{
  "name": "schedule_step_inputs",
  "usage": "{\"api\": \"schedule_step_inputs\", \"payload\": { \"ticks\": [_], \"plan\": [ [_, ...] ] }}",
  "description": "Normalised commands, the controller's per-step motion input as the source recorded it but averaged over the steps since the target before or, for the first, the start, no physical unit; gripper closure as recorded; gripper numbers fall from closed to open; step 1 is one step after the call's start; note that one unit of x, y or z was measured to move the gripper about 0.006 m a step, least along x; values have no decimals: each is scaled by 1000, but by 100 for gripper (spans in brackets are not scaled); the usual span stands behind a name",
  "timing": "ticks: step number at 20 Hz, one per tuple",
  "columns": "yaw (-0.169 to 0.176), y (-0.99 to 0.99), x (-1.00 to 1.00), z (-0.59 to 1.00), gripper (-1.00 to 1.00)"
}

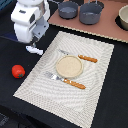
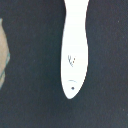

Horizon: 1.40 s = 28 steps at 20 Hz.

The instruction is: Place the pan onto the stove and place the fish and sausage into the pan.

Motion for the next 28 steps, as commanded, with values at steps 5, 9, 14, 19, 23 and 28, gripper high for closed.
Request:
{"api": "schedule_step_inputs", "payload": {
  "ticks": [5,9,14,19,23,28],
  "plan": [
    [2,33,-1,-385,-100],
    [0,27,-32,-424,-100],
    [0,7,-98,-352,-100],
    [0,0,-81,-71,100],
    [0,0,-14,0,100],
    [0,0,-6,0,100]
  ]
}}
